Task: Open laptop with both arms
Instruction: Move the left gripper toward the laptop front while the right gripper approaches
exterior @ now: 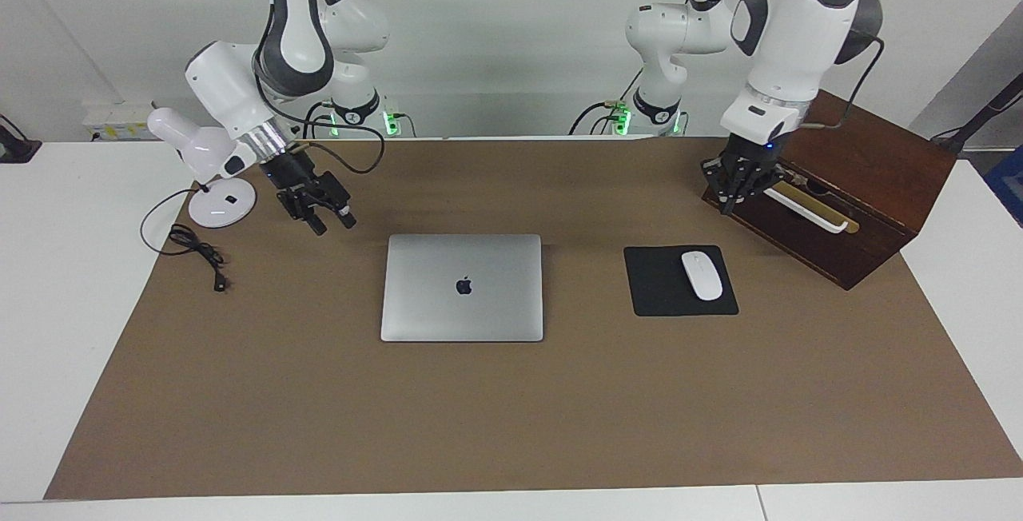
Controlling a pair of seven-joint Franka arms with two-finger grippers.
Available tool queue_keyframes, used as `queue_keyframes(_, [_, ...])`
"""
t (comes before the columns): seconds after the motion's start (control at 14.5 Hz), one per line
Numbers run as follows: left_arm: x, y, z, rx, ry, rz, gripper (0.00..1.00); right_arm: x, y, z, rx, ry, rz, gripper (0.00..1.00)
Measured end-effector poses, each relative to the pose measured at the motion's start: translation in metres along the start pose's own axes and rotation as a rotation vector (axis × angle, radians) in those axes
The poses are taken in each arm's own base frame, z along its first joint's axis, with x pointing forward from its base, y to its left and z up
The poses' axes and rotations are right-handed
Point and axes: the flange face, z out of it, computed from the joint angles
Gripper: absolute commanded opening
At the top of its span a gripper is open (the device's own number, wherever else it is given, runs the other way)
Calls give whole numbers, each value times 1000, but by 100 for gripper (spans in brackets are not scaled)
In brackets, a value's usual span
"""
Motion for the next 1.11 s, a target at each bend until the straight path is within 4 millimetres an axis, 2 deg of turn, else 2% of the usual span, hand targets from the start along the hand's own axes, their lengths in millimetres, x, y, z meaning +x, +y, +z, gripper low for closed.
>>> queue_keyframes(0.14, [-30, 14, 19, -8, 57, 31, 0, -19, -7, 7, -15, 19, 43, 100])
queue_keyframes(0.28, [-56, 28, 30, -18, 100, 63, 0, -42, -20, 19, -12, 31, 99, 100])
queue_keyframes(0.62, [-97, 70, 42, -59, 223, 159, 0, -84, -40, 42, 6, 66, 198, 100])
queue_keyframes(0.76, [-109, 84, 47, -77, 261, 194, 0, -99, -43, 55, 0, 76, 227, 100])
queue_keyframes(1.11, [-123, 108, 51, -114, 346, 248, 0, -138, -49, 92, -49, 81, 254, 100])
